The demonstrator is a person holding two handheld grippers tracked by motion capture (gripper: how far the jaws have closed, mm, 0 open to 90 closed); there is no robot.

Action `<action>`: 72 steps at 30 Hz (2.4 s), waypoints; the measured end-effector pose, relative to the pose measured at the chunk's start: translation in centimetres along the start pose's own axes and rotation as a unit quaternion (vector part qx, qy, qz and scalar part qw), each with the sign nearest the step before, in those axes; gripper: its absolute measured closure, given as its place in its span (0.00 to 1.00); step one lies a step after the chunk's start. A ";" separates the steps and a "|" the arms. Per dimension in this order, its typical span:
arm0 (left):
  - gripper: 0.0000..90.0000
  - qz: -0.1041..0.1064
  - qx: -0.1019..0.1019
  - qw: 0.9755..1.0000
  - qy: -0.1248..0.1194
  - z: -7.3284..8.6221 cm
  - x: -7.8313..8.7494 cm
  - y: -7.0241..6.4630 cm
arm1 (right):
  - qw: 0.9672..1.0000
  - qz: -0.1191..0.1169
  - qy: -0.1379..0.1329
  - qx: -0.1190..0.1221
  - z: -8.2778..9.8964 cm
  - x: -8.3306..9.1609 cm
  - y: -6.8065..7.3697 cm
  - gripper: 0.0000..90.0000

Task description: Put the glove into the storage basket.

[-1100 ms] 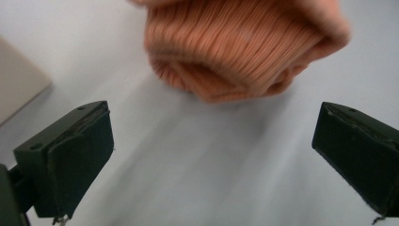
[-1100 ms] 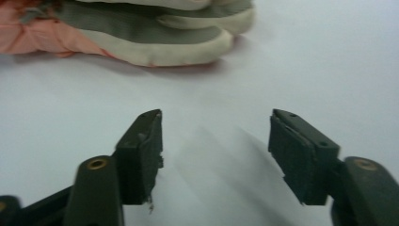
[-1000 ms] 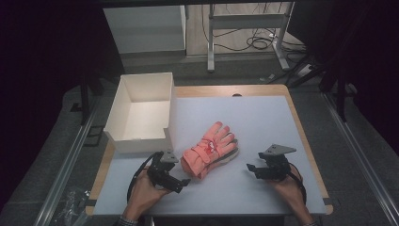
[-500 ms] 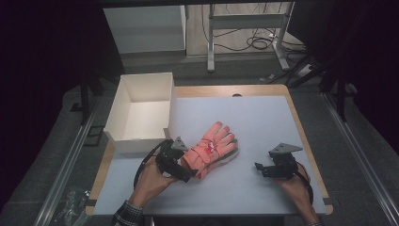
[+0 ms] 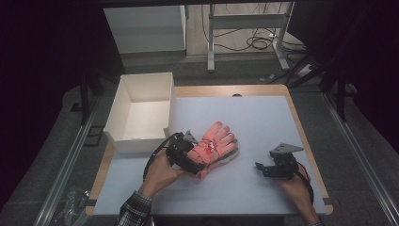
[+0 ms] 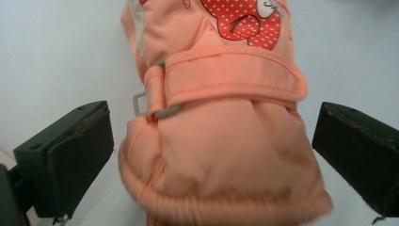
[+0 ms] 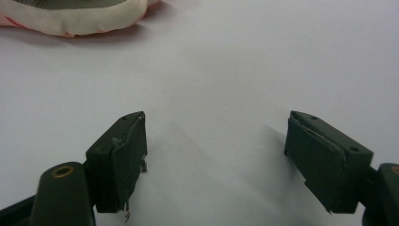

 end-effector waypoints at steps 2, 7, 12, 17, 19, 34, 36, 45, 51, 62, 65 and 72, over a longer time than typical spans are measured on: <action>0.00 0.001 -0.001 1.000 0.007 -0.1 -0.5 0.0 | 1.000 0.000 0.000 0.000 0.0 0.0 0.0 0.24; 0.00 -0.004 -0.005 1.000 0.022 -0.1 -1.9 0.0 | 1.000 0.000 -0.001 -0.001 0.0 0.0 0.0 0.24; 0.00 -0.012 -0.009 0.999 0.040 0.2 -3.3 -0.1 | 1.000 -0.001 -0.001 -0.001 0.0 0.0 0.0 0.24; 0.00 -0.015 -0.013 0.998 0.051 0.5 -4.1 -0.3 | 1.000 -0.001 -0.001 -0.001 0.0 0.0 0.0 0.24; 0.00 -0.018 -0.019 0.998 0.060 0.8 -4.5 -0.4 | 1.000 0.000 -0.001 -0.001 0.0 0.0 0.0 0.24; 0.34 -0.023 -0.040 0.994 0.100 1.6 -4.4 -1.3 | 1.000 0.000 -0.001 0.000 0.1 0.0 0.0 0.24; 0.39 -0.022 -0.043 0.994 0.103 1.4 -4.2 -1.4 | 1.000 0.000 -0.001 0.000 0.1 0.0 0.0 0.24; 0.43 -0.015 -0.019 0.996 0.082 0.4 -3.4 -0.9 | 1.000 0.000 -0.001 -0.001 0.1 0.0 0.0 0.24; 0.43 -0.026 -0.003 0.997 0.067 -1.3 -2.2 -0.3 | 1.000 0.000 -0.002 0.000 0.1 0.0 0.0 0.24; 0.42 -0.047 0.010 0.998 0.050 -5.2 0.1 1.4 | 1.000 -0.001 -0.002 -0.001 0.1 0.0 0.0 0.24; 0.42 -0.047 0.016 0.998 0.042 -6.6 0.8 1.9 | 1.000 -0.001 -0.001 -0.001 0.1 0.0 0.0 0.24; 0.41 -0.065 0.027 0.997 0.030 -9.0 2.6 3.6 | 1.000 -0.001 -0.002 -0.002 0.1 -0.1 0.0 0.24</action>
Point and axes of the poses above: each handheld gripper's, and its own axes: x roughly backward along the jaws, z roughly out of its underside, y roughly to its left, the point moved 9 cm from there along -x, roughly forward along the jaws, and after that the axes turned 5 degrees about -y, right-handed, at the moved point
